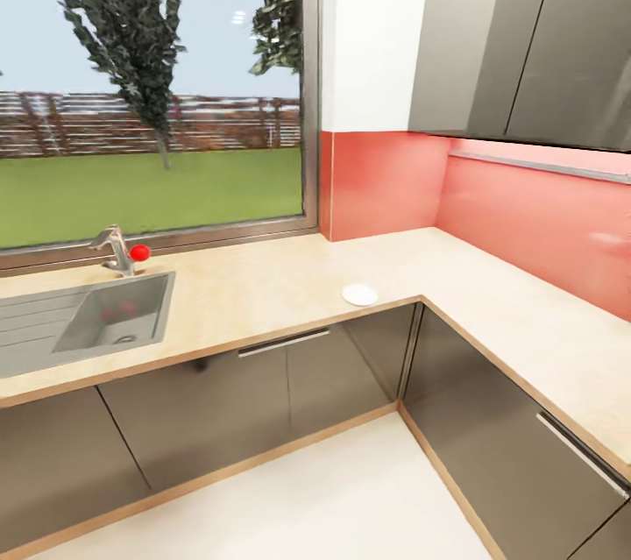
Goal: Set up a coffee station on the kitchen countertop: keep the coffee maker on the countertop, move the bottle of coffee from the kitchen shelf to the counter next to the coffee maker, place a paper coffee filter on top of the coffee maker, put the saucer next to the coffee maker with the coffee cup on the saucer, and place the electric kettle next to the coffee maker.
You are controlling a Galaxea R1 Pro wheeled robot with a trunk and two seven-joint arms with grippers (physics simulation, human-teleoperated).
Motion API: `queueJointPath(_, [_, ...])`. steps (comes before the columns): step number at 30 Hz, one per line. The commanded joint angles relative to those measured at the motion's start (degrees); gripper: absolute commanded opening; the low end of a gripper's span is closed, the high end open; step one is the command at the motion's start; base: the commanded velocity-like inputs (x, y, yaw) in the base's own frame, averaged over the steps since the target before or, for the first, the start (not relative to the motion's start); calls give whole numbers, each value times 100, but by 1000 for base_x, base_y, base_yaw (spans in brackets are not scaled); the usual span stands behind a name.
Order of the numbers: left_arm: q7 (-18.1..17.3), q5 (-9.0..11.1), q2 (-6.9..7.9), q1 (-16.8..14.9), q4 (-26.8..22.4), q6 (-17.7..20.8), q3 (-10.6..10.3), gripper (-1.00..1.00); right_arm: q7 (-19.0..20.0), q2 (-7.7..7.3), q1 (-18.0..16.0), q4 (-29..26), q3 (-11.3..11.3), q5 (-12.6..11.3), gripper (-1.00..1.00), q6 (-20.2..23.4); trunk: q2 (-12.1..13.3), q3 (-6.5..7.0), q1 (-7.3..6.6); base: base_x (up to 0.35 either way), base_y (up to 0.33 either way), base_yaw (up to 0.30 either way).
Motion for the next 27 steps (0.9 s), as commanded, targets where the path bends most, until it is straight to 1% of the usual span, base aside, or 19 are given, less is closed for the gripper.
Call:
queueJointPath(1, [16, 40, -1, 2, -10, -9, -4, 100, 8, 1, -4, 4, 10, 50, 100, -13, -11, -11, 3, 0, -301, 0])
queueJointPath(4, [10, 38, -1, 2, -10, -9, 69, 100, 8, 7, -4, -2, 8, 49, 100, -10, -11, -11, 3, 0, -300, 0])
queueJointPath(5, [2, 37, 8, 2, -7, -215, 161, 100, 14, 9, -4, -3, 7, 49, 100, -12, -11, -11, 3, 50, -96, 0])
queueJointPath(8, [12, 37, 15, 0, -10, -408, 184, 100, 15, 14, -4, -13, 14, 49, 100, -13, -11, -11, 3, 26, -50, 0])
queueJointPath(12, [1, 34, 6, -16, -19, -491, 254, 100, 11, 30, -4, -50, 13, 45, 100, -22, -11, -11, 3, 7, -13, 0])
queueJointPath(14, [-12, 27, -16, -38, -61, -538, 266, 100, 14, 48, -4, -140, 7, 40, 100, -34, -11, -11, 3, 2, -4, 0])
queueJointPath(16, [-22, 23, -23, -54, -211, -659, 272, 100, 15, 87, -4, -380, 3, 37, 100, -68, -11, -11, 3, 1, -2, 0])
queueJointPath(18, [-35, 21, -24, -90, -500, -835, 271, 100, 16, 144, -4, -696, 0, 34, 100, -136, -11, -11, 3, 0, -1, 0])
queueJointPath(20, [-64, 13, -11, -143, -1037, -987, 257, 100, 20, 222, -4, -1094, 2, 31, 100, -244, -11, -11, 3, 0, 0, 0])
queueJointPath(22, [-74, 9, -1, -159, -1324, -1028, 250, 100, 27, 264, -4, -1279, 4, 28, 100, -298, -11, -11, 3, 0, 0, 0])
queueJointPath(24, [-134, 0, -6, -183, -1895, -1071, 241, 100, 36, 359, -4, -1676, 6, 24, 100, -389, -11, -11, 3, 0, 0, 0])
queueJointPath(25, [-167, -1, -8, -195, -2042, -1077, 240, 100, 38, 384, -4, -1779, 6, 24, 100, -408, -11, -11, 3, 0, 0, 0])
queueJointPath(26, [-263, 2, -15, -234, -2337, -1078, 238, 100, 40, 431, -4, -1993, 4, 23, 100, -439, -11, -11, 3, 0, 0, 0])
queueJointPath(27, [-326, 3, -19, -260, -2483, -1076, 239, 100, 40, 452, -4, -2105, 5, 23, 100, -449, -11, -11, 3, 0, 0, 0])
